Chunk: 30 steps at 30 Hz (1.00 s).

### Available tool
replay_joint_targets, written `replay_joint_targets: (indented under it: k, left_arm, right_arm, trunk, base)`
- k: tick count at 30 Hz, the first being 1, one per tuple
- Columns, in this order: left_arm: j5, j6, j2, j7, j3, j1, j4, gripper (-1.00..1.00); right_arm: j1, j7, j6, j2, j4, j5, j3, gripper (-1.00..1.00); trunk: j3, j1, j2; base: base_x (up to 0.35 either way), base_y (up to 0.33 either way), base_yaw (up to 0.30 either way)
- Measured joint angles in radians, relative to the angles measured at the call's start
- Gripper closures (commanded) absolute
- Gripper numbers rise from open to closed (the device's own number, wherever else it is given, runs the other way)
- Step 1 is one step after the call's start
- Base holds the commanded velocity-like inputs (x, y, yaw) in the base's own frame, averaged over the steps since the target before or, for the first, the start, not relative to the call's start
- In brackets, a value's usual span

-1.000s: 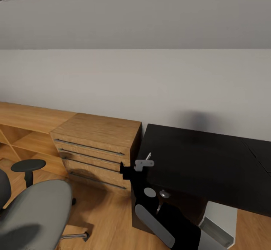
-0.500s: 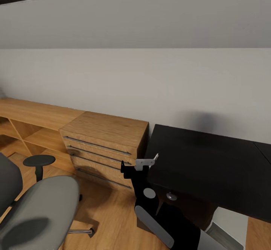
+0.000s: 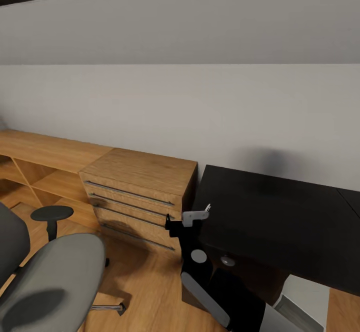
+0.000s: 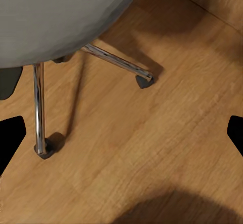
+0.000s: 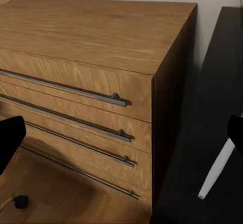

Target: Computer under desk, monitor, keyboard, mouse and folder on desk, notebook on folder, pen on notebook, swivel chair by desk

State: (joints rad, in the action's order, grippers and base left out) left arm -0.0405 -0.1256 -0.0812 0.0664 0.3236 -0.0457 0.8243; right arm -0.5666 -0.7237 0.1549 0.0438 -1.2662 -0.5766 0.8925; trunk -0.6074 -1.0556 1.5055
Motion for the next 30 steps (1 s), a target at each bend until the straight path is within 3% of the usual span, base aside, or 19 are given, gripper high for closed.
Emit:
replay_joint_targets:
  k: [12,22,30]
  left_arm:
    - [0.036,-0.073,-0.003,-0.001,-0.011,0.0,-0.004,-1.0]
    - [0.038,-0.083,-0.016,0.001,-0.092,0.0,0.065,-1.0]
    - [0.039,-0.032,-0.049,0.002,-0.115,0.0,0.156,-1.0]
  right_arm:
    - [-0.013,0.005,0.049,-0.001,0.143,0.024,-0.106,-1.0]
    - [-0.091,0.01,0.015,-0.001,0.333,0.037,-0.126,-1.0]
    - [-0.119,0.012,-0.049,0.0,0.434,0.037,-0.129,-1.0]
  trunk:
    - [0.0,0.0,0.0]
    - [0.0,0.0,0.0]
    - [0.0,0.0,0.0]
  base:
    - [0.0,0.0,0.0]
    - [0.0,0.0,0.0]
    - [0.0,0.0,0.0]
